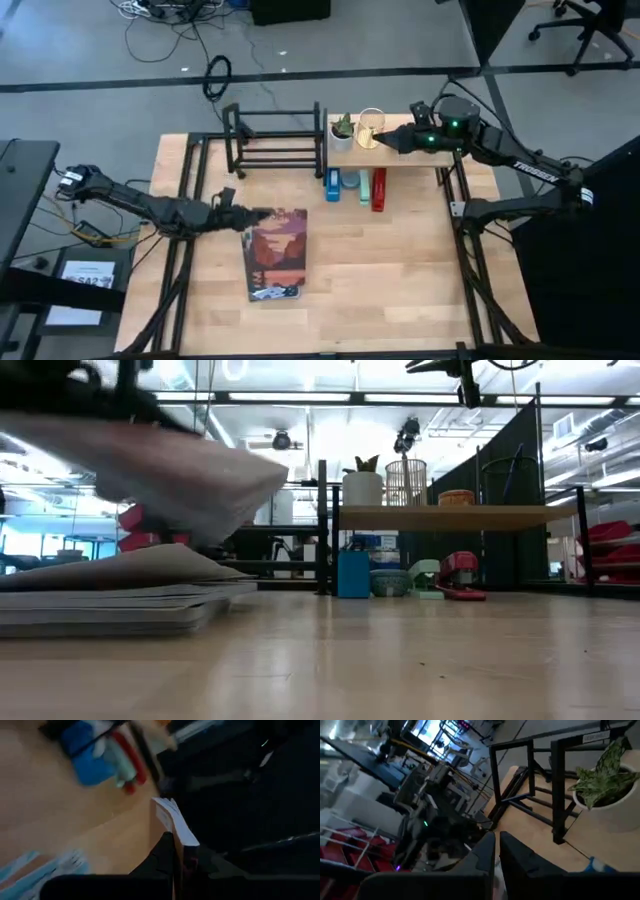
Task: Stock shelves
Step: Remove the brown book from the black bookshelf
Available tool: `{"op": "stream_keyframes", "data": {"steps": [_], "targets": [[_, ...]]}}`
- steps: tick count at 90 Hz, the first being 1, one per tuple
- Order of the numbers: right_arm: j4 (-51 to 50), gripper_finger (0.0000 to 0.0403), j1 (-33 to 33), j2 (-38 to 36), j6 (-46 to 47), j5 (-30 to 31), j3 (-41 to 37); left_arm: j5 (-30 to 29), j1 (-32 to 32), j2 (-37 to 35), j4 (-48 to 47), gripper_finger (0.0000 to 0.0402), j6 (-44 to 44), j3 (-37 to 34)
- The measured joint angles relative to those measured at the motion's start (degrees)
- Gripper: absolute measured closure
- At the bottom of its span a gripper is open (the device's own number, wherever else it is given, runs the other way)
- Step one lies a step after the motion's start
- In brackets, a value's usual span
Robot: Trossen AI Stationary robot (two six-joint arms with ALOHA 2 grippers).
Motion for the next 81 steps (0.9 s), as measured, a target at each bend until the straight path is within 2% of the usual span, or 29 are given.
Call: {"op": "stream_keyframes", "data": {"steps": [28, 40, 49, 57, 81], "targets": [[0.2, 0.0403, 5.6, 0.1, 4.9, 9.2, 0.0, -3.9, -3.5, 0.0, 0.0, 0.0401, -0.9, -6.0], [0.4, 0.0403, 8.6, 0.5, 5.4, 13.8, 0.0, -6.8, -3.6, 0.8, -7.2, 0.0402, -1.1, -6.1], [0.4, 0.0403, 10.3, 0.9, 5.6, 16.0, 0.0, -9.1, -3.4, 2.3, -12.8, 0.0402, -5.0, -6.1], [0.5, 0.0403, 11.6, 1.3, 6.1, 17.3, 0.0, -9.2, -3.4, 3.3, -16.1, 0.04, -7.8, -6.1], [0.7, 0.0403, 14.4, 1.6, 5.7, 21.2, 0.0, -8.5, -3.4, 6.6, -14.2, 0.0368, -8.2, -6.1]]}}
